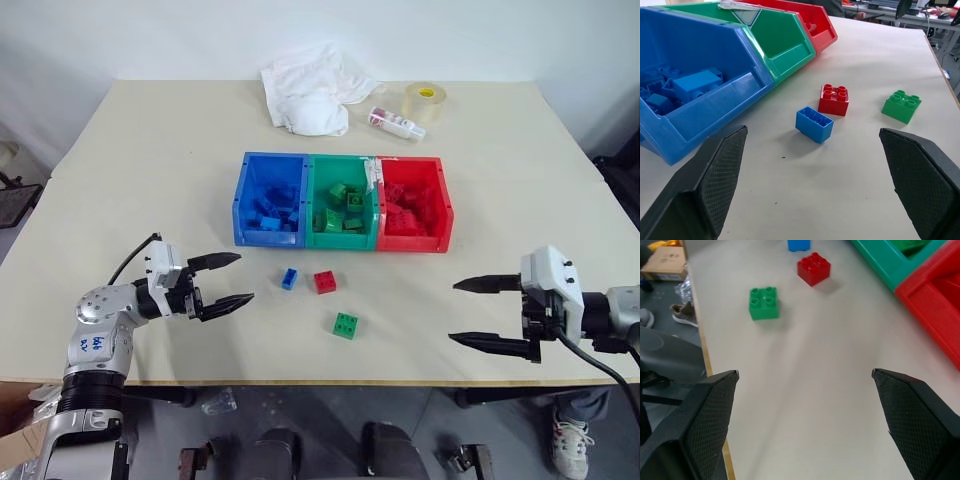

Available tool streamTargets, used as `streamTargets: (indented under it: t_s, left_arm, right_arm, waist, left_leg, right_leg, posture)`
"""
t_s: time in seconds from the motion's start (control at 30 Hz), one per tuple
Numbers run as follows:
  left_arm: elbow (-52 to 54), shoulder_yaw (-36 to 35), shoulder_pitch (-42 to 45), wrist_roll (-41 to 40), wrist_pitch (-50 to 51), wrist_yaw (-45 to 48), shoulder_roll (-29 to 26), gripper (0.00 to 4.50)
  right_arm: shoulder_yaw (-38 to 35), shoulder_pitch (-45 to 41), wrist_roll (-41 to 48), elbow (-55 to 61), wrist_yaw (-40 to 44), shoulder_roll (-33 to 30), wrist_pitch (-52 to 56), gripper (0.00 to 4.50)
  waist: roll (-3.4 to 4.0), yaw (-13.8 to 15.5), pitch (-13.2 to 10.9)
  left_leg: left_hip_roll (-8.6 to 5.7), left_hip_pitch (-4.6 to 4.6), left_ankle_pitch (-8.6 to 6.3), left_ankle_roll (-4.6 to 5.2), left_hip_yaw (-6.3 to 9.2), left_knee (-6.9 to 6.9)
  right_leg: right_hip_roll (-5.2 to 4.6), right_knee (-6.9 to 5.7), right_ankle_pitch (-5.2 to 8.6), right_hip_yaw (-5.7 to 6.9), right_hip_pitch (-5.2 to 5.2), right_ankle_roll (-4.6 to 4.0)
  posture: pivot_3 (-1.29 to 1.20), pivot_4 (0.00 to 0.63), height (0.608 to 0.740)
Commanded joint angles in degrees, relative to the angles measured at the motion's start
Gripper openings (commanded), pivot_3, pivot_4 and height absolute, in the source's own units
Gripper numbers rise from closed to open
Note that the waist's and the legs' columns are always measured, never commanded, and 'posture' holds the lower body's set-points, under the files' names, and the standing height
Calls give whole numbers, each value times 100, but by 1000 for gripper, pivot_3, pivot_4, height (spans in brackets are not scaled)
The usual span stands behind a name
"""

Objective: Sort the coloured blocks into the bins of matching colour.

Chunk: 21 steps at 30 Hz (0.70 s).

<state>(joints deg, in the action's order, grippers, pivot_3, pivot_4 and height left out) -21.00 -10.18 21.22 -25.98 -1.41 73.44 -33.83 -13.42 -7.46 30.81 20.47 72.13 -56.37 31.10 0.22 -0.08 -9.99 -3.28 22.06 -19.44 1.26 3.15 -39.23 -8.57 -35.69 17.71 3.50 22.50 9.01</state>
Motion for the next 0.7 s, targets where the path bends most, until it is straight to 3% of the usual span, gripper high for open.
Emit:
streamTargets:
  t_s: [0.03,0.3,0.6,0.7]
  left_arm:
    - [139,-29,24,-90,-50,34,32,4500]
    - [390,27,-72,-83,-12,-59,162,4500]
    - [693,-14,-298,-129,65,-199,185,4500]
    - [767,-43,-358,-140,83,-232,176,4500]
  right_arm:
    - [648,-459,94,404,-222,188,227,4464]
    - [2724,-1759,-1150,-295,-649,1067,100,4464]
    - [3869,-2401,-2099,-916,-769,1880,-262,4464]
    - [3861,-2348,-2141,-843,-746,1883,-271,3532]
  waist:
    - [0,5,0]
    - [-2,10,-1]
    - [-1,-5,-1]
    - [-2,-7,-1]
  left_leg:
    - [1,1,0,0,2,0]
    - [-2,3,0,0,8,-1]
    - [-4,6,0,-1,14,1]
    - [-8,6,0,-1,16,1]
  right_leg:
    - [0,1,0,1,1,0]
    - [-1,2,0,2,4,0]
    - [1,-2,0,5,8,0]
    - [0,-4,0,4,7,0]
  posture:
    - [0,150,740]
    - [0,150,740]
    - [0,150,740]
    - [0,150,740]
